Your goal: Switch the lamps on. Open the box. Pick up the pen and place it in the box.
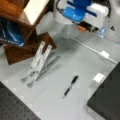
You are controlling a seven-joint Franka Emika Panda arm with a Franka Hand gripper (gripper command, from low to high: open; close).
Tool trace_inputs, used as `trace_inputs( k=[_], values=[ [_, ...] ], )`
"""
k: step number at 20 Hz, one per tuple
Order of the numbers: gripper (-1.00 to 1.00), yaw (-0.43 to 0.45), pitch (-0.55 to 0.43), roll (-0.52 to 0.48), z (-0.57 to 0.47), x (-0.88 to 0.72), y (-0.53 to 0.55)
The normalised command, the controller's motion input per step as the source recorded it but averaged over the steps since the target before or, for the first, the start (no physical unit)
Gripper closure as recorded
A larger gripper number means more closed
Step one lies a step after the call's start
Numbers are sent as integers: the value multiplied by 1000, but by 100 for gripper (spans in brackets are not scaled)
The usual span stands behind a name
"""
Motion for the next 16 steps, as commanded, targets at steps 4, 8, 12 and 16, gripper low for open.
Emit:
trace_inputs(
  k=[4,8,12,16],
  values=[
    [-100,129,17,-18,-16,-11,4],
    [-100,127,8,28,-54,-74,13],
    [-100,135,8,45,-100,-267,0],
    [-100,110,-32,31,-125,-447,54]
  ],
)
